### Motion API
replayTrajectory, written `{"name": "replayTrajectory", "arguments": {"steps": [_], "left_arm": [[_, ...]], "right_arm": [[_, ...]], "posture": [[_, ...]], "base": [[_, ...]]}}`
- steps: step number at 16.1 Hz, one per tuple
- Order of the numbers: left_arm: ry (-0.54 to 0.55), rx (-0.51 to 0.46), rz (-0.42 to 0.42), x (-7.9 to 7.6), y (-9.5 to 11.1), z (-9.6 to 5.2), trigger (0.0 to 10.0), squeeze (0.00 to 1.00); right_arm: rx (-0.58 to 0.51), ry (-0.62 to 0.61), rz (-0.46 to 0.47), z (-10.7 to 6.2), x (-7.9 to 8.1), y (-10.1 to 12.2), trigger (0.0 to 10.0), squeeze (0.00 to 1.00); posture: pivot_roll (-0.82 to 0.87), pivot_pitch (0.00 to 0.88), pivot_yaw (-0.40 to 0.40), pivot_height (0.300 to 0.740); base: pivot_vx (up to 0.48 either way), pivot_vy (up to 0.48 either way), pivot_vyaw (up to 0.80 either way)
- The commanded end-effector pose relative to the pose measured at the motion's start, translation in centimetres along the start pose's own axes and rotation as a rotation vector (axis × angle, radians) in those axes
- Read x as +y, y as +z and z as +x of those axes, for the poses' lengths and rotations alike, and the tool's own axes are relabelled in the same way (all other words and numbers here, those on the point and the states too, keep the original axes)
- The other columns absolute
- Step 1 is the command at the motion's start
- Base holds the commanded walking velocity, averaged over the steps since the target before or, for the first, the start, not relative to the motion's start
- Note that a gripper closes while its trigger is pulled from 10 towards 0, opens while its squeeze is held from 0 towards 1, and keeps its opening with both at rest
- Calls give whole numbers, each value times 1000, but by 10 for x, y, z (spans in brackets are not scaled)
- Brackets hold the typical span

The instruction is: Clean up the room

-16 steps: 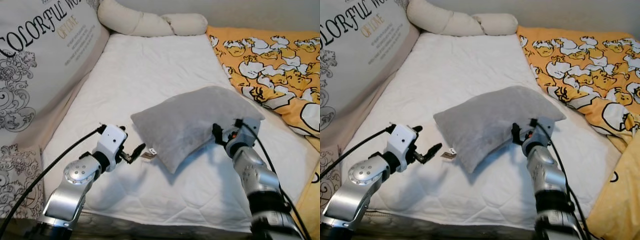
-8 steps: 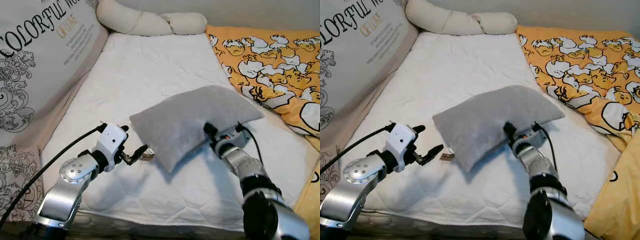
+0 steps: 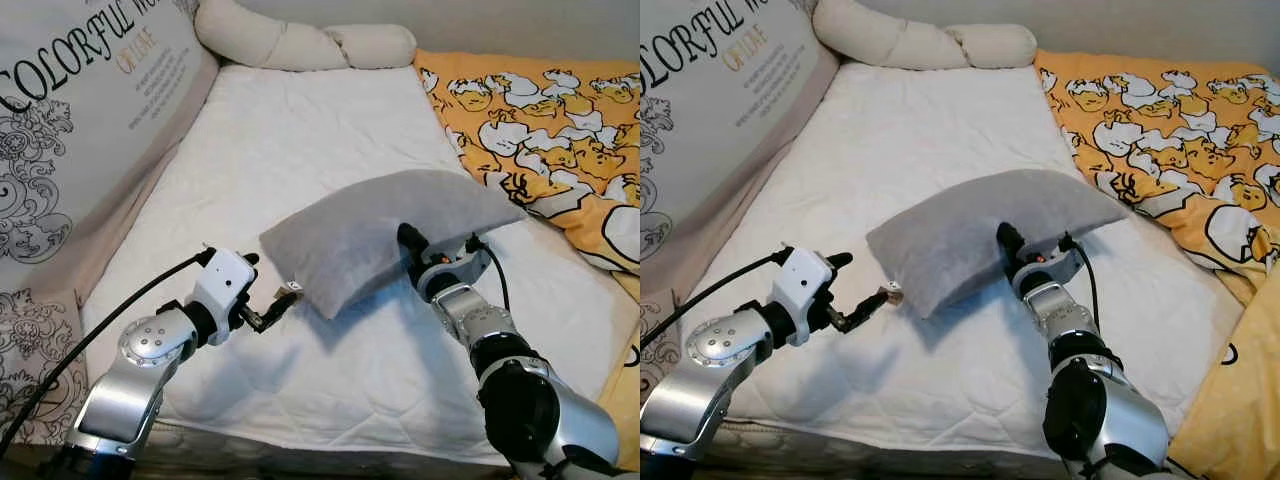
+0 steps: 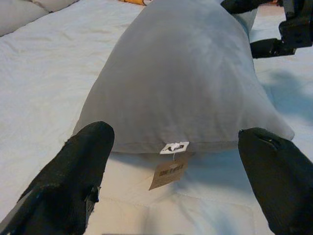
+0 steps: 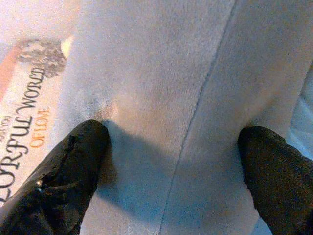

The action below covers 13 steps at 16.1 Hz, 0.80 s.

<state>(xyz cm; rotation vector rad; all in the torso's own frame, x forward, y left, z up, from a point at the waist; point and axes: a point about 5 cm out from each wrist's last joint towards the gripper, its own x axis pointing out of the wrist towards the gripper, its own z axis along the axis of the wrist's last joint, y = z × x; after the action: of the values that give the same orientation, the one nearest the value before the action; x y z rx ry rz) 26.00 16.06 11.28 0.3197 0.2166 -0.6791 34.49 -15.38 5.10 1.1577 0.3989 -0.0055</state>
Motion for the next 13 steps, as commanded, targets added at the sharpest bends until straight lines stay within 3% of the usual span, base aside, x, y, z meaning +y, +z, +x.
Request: {"name": "replayTrajectory", "arguments": {"steps": [1, 7, 13], "left_arm": [[-12, -3, 14, -1, 3, 0, 10000, 0], [-17, 9, 6, -1, 1, -5, 10000, 0], [-110, 26, -15, -6, -2, -9, 10000, 0]], "right_arm": [[7, -30, -14, 2, 1, -1, 0, 0], [12, -87, -90, 2, -2, -1, 0, 0], [29, -130, -177, 0, -7, 3, 0, 0]], "posture": [[128, 0, -22, 740], [125, 0, -13, 740], [112, 0, -13, 740]], "base": [[0, 0, 0], [0, 0, 0], [0, 0, 0]]}}
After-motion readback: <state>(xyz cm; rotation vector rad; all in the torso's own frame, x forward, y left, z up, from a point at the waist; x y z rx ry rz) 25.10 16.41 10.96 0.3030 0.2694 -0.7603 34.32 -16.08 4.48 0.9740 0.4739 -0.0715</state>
